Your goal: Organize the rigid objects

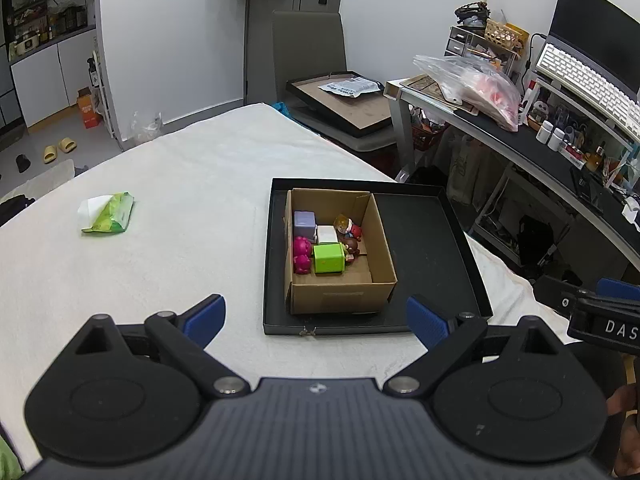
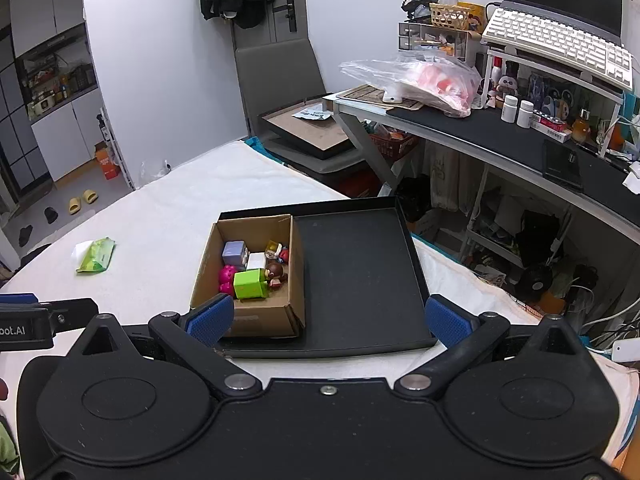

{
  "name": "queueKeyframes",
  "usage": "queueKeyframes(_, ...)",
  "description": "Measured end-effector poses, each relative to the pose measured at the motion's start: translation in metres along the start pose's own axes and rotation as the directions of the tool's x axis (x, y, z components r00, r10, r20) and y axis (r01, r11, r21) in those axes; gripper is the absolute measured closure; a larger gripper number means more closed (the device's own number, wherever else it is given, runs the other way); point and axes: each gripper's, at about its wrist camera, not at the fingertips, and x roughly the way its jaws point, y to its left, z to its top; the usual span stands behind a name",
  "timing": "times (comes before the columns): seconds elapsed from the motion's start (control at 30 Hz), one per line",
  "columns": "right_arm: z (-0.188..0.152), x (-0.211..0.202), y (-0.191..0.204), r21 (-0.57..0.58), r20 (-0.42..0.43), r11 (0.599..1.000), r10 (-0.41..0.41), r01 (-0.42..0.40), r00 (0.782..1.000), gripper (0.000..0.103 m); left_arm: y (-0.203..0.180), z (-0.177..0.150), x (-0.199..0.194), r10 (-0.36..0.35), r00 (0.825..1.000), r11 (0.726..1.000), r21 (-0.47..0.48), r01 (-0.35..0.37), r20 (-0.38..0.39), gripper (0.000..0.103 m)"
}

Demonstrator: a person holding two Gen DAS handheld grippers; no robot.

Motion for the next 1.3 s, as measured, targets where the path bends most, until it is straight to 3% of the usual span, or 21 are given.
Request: queueKeyframes(1.3,0.0010,-0.0021,-0.0067,-0.006,0.000,1.000,-0.014,0.014,1.000,0.000,-0.0006,0.0001,0.0010,0.000,1.000,1.000,-0.005,0.000,-0.008,0.007)
